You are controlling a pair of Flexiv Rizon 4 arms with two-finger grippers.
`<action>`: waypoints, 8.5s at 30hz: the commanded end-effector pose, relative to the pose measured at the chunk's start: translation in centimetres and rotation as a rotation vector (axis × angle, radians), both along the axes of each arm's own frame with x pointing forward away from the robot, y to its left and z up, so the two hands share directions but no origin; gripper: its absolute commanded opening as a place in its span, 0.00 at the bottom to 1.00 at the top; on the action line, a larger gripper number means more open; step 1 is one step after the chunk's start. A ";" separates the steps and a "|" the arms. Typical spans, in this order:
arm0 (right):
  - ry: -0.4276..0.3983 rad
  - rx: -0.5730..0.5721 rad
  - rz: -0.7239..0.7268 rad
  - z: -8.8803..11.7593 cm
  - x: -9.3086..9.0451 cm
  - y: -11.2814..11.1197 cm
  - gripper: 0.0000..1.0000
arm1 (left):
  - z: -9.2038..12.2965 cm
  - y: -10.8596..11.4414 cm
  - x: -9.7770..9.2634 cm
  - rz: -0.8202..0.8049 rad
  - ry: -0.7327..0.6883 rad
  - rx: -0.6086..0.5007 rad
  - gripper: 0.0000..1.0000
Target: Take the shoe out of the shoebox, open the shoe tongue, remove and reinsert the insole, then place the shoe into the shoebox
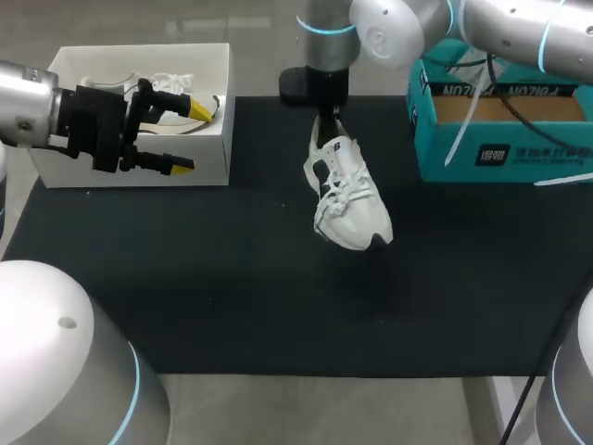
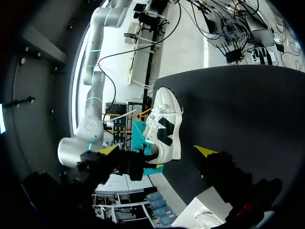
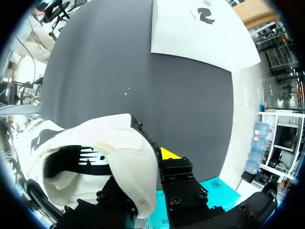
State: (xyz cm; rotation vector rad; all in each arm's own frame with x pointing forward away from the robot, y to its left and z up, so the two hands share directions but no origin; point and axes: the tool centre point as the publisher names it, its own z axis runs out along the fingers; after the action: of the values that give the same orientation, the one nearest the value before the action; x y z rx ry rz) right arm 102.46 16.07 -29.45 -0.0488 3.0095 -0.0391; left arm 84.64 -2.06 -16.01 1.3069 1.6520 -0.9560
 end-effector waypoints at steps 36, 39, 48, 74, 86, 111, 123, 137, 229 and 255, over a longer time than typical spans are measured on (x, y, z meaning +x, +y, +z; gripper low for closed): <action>-0.071 -0.041 -0.061 15.4 -1.2 -6.2 0.00 | 0.0 -0.1 0.0 0.000 0.000 0.004 1.00; -0.071 -0.041 -0.061 15.4 -1.2 -6.2 0.00 | 0.0 -0.1 0.0 0.000 0.000 0.004 1.00; -0.092 -0.088 -0.121 16.4 -1.8 -11.8 0.00 | 0.0 -0.1 0.0 0.000 0.000 0.004 1.00; -0.076 -0.090 -0.129 18.9 -2.4 -29.1 0.00 | 0.0 -0.1 0.0 0.000 0.000 0.004 1.00; -0.076 -0.090 -0.129 18.9 -2.4 -29.1 0.00 | 0.0 -0.1 0.0 0.000 0.000 0.004 1.00; -0.058 -0.199 -0.249 15.7 2.9 -47.1 0.00 | 0.0 -0.1 0.0 0.000 0.000 0.004 1.00; -0.129 -0.240 -0.371 14.7 7.7 -51.7 0.00 | 0.0 -0.1 0.0 0.000 0.000 0.004 1.00; 0.030 -0.210 -0.953 14.2 7.8 -53.7 0.00 | 0.0 -0.1 0.0 0.000 0.000 0.004 1.00; -0.289 0.033 -1.870 0.3 5.2 -52.5 0.00 | 0.0 -0.1 0.0 0.000 0.000 0.004 1.00; -0.218 -0.026 -1.936 -6.1 5.4 -53.3 0.21 | 0.0 -0.1 0.0 0.000 0.000 0.004 1.00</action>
State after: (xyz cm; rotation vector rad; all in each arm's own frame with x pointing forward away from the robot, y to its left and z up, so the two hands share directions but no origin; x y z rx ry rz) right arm 107.35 -37.13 -35.58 2.3664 1.6561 -0.2106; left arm 84.63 -2.05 -16.01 1.3067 1.6522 -0.9556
